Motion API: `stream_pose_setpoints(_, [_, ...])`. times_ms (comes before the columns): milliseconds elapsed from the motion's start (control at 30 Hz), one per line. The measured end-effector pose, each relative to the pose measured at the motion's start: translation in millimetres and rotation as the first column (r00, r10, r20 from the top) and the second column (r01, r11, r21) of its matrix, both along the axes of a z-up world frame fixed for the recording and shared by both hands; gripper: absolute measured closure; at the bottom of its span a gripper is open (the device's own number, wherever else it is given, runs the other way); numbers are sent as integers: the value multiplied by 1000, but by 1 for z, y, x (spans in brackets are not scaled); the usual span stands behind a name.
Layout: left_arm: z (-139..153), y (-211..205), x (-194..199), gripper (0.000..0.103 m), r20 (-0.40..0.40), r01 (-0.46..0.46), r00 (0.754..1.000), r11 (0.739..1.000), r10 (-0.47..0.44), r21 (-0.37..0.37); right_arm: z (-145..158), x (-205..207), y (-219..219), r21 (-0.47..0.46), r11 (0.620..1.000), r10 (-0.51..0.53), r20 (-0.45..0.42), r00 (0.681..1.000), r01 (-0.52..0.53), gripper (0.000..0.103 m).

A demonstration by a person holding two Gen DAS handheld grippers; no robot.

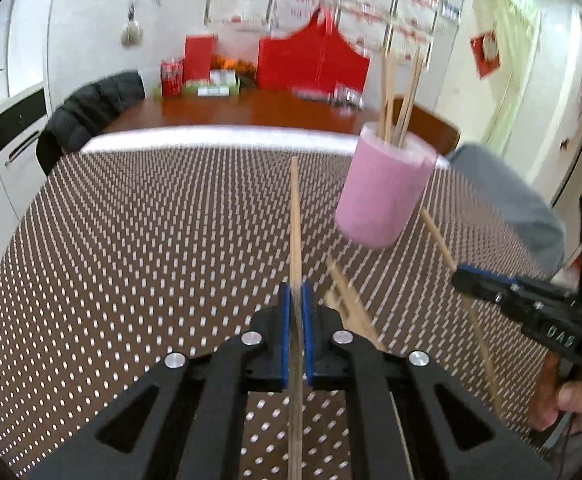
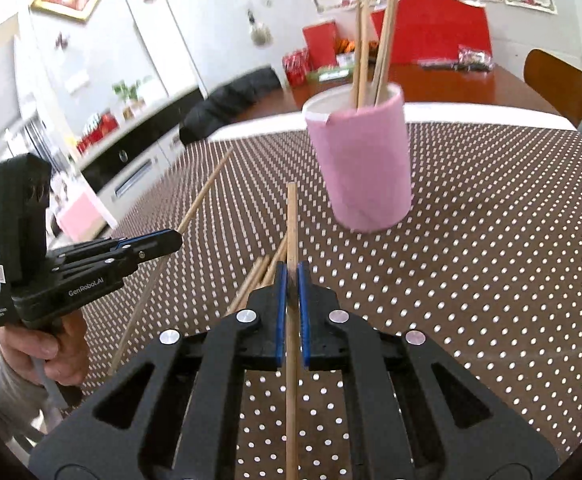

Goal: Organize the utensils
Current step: 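Close the left tool on a chopstick while the right tool grasps another chopstick, then lift the left tool's chopstick upright over the cup while the right tool carries its own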

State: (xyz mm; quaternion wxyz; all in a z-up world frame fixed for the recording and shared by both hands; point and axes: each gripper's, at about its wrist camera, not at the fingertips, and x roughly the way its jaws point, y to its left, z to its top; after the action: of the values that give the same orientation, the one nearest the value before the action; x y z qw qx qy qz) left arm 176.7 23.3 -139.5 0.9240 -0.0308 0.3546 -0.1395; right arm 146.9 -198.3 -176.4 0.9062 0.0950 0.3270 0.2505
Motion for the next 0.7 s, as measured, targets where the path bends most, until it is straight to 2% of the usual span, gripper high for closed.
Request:
stream_pose_setpoints(233, [41, -12, -14, 97, 160, 23, 987, 999, -15, -45, 17, -5, -24, 100, 995, -27, 75, 997, 19, 97])
stream_pose_setpoints(467, [74, -24, -2, 97, 253, 49, 967, 995, -26, -82, 48, -20, -42, 155, 986, -82, 184, 980, 53, 97])
stream_pose_setpoints(700, [111, -34, 9, 97, 355, 99, 934, 987, -47, -129, 94, -2, -56, 170, 982, -121, 243, 962, 81, 97])
